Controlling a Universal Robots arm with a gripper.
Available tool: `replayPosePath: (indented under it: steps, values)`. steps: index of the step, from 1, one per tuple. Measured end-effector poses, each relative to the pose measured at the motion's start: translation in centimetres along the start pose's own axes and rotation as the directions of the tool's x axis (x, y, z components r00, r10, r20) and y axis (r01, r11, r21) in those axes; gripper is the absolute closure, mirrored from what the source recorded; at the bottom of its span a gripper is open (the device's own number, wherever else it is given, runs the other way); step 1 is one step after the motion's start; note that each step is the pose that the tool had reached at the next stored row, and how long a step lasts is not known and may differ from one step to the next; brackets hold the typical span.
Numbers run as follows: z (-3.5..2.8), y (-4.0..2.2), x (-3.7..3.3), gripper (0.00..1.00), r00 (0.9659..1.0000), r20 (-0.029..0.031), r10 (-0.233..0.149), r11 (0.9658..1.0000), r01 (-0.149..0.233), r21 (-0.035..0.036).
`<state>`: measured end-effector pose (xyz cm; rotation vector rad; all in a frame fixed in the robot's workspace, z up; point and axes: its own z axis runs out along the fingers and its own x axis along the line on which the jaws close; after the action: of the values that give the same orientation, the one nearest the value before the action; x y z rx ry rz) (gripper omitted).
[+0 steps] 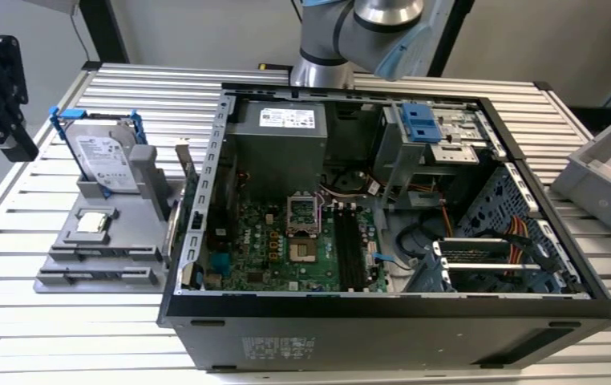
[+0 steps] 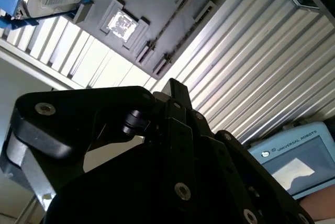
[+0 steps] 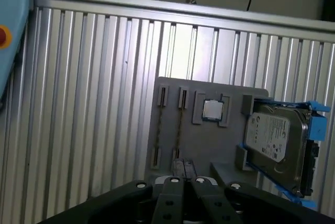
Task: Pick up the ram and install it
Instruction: 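Pick up the ram and move it above insertion slot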
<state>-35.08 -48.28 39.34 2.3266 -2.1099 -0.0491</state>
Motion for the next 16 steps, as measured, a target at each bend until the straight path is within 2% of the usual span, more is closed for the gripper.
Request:
replayPosePath:
  steps: [13, 14, 16]
  values:
    - [0.0, 0.0, 0.0, 1.0, 1.0, -0.0001, -0.003, 1.0, 0.003, 0.0]
    - [0.0, 0.0, 0.0, 0.0, 1.0, -0.0001, -0.003, 1.0, 0.003, -0.0001]
    - [0.0, 0.0, 0.0, 0.0, 1.0, -0.0001, -0.004, 1.0, 0.004, -0.0001]
